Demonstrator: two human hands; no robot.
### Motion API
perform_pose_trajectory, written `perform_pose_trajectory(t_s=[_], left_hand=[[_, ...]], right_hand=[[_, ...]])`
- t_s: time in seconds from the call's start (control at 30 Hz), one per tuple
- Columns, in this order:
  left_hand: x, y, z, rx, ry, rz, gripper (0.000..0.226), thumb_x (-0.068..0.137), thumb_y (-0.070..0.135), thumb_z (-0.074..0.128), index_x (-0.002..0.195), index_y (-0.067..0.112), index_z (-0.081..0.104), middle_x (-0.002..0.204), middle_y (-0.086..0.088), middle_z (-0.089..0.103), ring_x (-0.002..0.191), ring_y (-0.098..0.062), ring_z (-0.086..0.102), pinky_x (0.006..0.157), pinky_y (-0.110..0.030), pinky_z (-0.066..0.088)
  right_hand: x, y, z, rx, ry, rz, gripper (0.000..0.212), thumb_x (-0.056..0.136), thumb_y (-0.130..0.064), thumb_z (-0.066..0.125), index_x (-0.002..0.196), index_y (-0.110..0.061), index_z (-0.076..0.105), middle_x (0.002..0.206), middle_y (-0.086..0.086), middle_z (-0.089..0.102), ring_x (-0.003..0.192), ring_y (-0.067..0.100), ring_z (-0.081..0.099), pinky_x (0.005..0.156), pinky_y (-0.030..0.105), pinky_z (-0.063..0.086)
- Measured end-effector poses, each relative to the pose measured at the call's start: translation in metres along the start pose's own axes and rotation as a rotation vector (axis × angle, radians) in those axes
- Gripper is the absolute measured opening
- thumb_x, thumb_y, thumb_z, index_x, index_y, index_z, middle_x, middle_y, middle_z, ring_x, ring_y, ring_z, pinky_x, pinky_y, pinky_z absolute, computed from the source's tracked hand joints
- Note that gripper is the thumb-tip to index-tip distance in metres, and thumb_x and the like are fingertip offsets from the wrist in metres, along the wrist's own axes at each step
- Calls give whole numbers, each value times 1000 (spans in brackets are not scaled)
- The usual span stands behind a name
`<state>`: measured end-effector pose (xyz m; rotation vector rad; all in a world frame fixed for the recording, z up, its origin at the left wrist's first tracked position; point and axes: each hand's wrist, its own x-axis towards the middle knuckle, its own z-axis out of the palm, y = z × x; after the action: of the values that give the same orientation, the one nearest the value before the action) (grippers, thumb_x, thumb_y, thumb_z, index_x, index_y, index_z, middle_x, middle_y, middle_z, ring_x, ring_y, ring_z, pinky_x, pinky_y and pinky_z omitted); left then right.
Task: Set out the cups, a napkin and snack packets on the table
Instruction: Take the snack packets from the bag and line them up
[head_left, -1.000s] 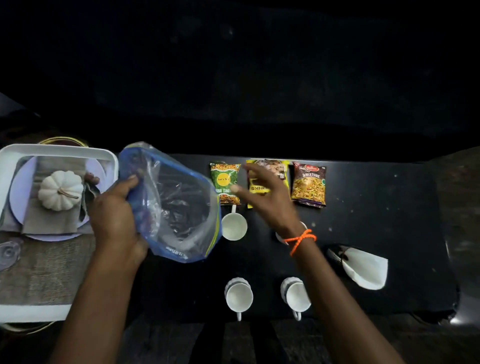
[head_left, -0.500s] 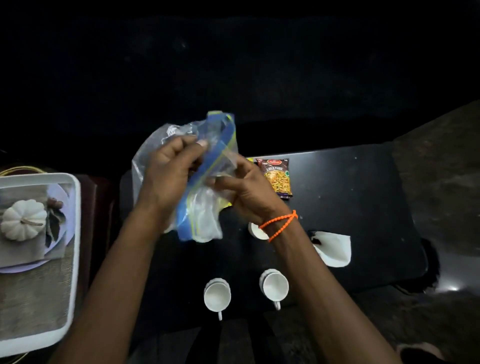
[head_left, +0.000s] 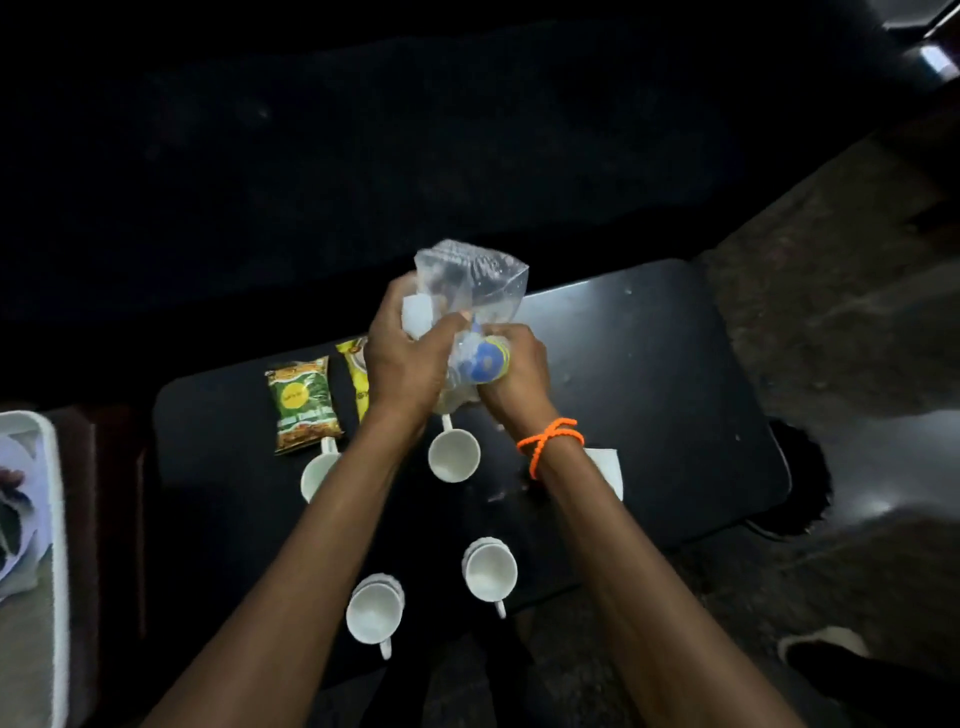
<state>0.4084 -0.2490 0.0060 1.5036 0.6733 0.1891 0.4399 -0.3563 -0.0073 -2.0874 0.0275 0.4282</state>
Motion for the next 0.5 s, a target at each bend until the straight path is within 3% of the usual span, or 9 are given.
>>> perform_pose_trajectory(t_s=[0.03, 0.1, 0.17, 0.23, 0.3, 0.37, 0.43, 0.5], left_hand=[[1, -2, 11, 80, 65, 7, 33, 81, 17, 72, 113, 23, 70, 97, 1, 73, 86, -16, 68, 81, -39, 59], [6, -4, 28, 170, 176, 7, 21, 87, 9, 62, 103, 18, 71, 88, 1, 70, 79, -19, 64, 75, -41, 56], [13, -4, 41, 176, 262, -29, 18, 87, 7, 54, 92, 15, 69, 75, 6, 64, 68, -12, 60, 66, -38, 48], [12, -3, 60, 216, 232, -26, 16, 82, 14, 50, 83, 17, 66, 69, 10, 62, 61, -1, 58, 63, -30, 41], [1, 0, 90, 270, 98, 0, 17, 78, 20, 49, 80, 21, 66, 68, 10, 64, 64, 1, 61, 65, -26, 44], [-13, 2, 129, 260, -116, -40, 14, 78, 24, 49, 79, 23, 63, 72, 8, 65, 72, 2, 66, 71, -28, 49], [-29, 1, 169, 109, -331, -240, 10, 79, 27, 53, 84, 20, 59, 84, -6, 66, 87, -29, 68, 80, -42, 53], [-45, -6, 204, -117, -495, -471, 15, 88, 20, 57, 100, 12, 58, 95, -19, 64, 87, -33, 66, 78, -42, 54]], right_hand=[[0, 3, -12, -30, -54, 11, 29, 82, -21, 74, 57, -20, 59, 62, -1, 61, 62, -3, 56, 61, 28, 45], [-8, 8, -41, 165, -133, 44, 10, 76, -9, 76, 80, -17, 74, 82, 1, 72, 77, 11, 66, 72, 32, 56], [-18, 19, -77, 415, -110, 46, 38, 75, -6, 86, 108, -21, 75, 111, -4, 74, 93, 8, 75, 78, 23, 59], [-27, 28, -110, 373, -92, 15, 64, 72, -19, 94, 128, -34, 67, 135, -5, 62, 105, 9, 75, 80, 20, 60], [-32, 37, -130, 192, -138, -46, 90, 67, -25, 97, 144, -39, 53, 147, -4, 51, 119, 13, 67, 93, 23, 58], [-34, 46, -142, 8, -93, -99, 103, 64, -22, 98, 153, -31, 45, 151, -2, 50, 130, 12, 57, 104, 22, 50], [-35, 61, -161, -88, 70, -103, 93, 63, -16, 94, 147, -23, 54, 141, 1, 60, 125, 13, 60, 104, 20, 48], [-39, 85, -186, -96, 211, -90, 69, 63, -14, 92, 127, -19, 67, 119, -1, 71, 107, 11, 67, 93, 18, 52]])
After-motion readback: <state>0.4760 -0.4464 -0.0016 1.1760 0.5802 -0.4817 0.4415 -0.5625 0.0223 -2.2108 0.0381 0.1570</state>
